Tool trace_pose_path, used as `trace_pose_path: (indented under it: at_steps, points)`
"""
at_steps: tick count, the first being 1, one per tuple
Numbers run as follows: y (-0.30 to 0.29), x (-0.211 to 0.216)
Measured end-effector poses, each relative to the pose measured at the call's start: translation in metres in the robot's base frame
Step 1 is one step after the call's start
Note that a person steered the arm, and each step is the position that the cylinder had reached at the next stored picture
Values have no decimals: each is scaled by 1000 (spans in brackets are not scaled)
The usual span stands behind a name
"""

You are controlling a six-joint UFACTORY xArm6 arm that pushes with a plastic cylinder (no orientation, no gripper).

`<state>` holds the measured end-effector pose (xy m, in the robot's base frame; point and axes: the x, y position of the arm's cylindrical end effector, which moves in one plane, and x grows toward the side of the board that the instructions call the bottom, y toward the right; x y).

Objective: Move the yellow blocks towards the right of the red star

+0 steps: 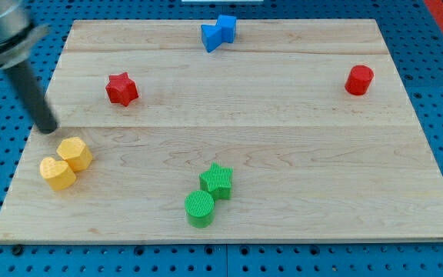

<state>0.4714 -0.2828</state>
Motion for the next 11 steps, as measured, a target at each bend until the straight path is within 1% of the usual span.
trace_pose_path:
  at_steps: [1, 2, 3, 4, 5, 6, 7, 8, 9, 10, 11]
  points:
    - [-19, 88]
    - [51, 101]
    - [65, 43]
    - [69, 8]
    - [34, 8]
    - [-16, 6]
    - [25, -30]
    - [124, -47]
    - [110, -43]
    - [42, -15]
    - [105, 17]
